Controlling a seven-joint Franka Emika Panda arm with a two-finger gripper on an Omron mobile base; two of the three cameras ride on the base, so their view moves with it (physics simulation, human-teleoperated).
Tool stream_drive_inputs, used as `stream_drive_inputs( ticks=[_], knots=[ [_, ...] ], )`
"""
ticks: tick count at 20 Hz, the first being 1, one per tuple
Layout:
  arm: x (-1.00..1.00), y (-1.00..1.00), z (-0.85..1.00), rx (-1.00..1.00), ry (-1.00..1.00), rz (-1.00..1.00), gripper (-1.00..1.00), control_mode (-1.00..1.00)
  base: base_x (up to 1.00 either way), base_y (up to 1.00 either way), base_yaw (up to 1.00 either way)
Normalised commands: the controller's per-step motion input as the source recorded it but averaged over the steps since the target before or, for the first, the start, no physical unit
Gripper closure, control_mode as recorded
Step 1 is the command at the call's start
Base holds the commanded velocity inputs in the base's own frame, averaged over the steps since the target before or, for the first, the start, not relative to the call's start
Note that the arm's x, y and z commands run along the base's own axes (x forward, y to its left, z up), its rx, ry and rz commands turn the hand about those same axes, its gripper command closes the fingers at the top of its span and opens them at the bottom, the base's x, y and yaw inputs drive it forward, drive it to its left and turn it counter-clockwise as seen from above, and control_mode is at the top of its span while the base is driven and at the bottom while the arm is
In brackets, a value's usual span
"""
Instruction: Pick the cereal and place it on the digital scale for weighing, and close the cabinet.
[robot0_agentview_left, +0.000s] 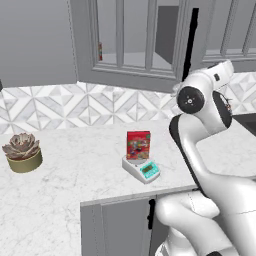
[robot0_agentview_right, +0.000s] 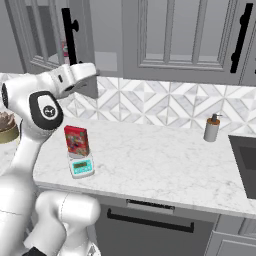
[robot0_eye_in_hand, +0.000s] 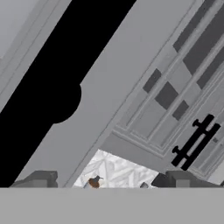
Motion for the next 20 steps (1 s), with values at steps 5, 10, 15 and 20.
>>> stream_drive_inputs(
  ticks=[5,10,15,20],
  knots=[
    [0.93,0.0,-0.09,0.12,-0.47,0.01,-1.0,-1.0,0.0,0.0,0.0],
    [1.0,0.0,-0.01,0.16,-0.37,0.0,-1.0,-1.0,0.0,0.0,0.0],
    [0.93,0.0,0.0,0.18,-0.2,0.0,-1.0,-1.0,0.0,0.0,0.0],
    [0.76,0.11,0.01,0.1,-0.11,-0.04,-1.0,-1.0,0.0,0.0,0.0]
  ],
)
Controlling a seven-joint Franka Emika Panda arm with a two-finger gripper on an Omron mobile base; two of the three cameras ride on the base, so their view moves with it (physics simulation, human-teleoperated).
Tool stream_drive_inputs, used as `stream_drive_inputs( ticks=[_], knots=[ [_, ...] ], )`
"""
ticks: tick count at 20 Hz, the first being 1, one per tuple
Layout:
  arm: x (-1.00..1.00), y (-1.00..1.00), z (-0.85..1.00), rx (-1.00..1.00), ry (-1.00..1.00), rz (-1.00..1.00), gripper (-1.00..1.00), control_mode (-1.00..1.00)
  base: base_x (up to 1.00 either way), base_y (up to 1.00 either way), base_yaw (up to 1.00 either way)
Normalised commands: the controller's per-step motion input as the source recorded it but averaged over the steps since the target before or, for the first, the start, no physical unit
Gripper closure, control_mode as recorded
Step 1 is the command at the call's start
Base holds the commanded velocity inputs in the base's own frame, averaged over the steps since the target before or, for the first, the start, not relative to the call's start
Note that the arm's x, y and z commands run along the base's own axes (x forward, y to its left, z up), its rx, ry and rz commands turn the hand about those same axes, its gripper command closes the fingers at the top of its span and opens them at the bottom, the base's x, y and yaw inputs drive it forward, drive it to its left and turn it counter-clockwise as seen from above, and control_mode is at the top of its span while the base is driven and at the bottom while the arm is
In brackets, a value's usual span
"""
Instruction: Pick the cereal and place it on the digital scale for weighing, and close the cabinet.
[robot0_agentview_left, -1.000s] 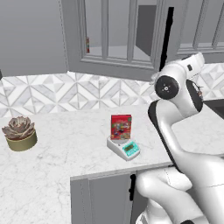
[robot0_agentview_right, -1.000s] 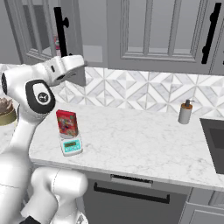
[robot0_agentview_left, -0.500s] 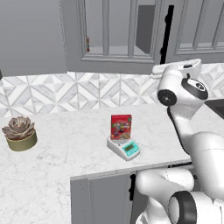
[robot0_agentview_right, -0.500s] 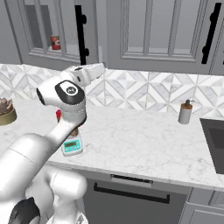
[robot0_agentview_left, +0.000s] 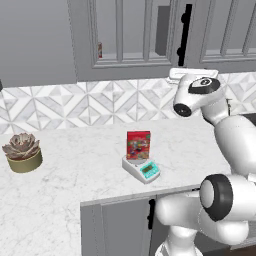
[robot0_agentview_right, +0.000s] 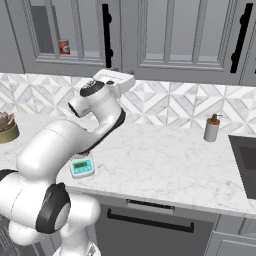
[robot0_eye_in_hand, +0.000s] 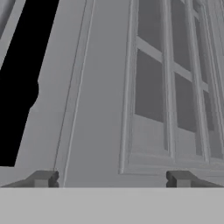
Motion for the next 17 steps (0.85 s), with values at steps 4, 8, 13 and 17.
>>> stream_drive_inputs(
  ticks=[4,8,13,17],
  knots=[
    [0.84,0.0,0.04,0.04,-0.04,-0.05,-1.0,-1.0,0.0,0.0,0.0],
    [0.89,0.0,0.08,0.0,0.0,-0.03,-1.0,-1.0,0.0,0.0,0.0],
    [0.48,-0.02,0.18,0.0,0.0,-0.01,-1.0,-1.0,0.0,0.0,0.0],
    [0.0,-0.04,0.14,0.01,-0.01,0.0,-1.0,-1.0,0.0,0.0,0.0]
  ],
)
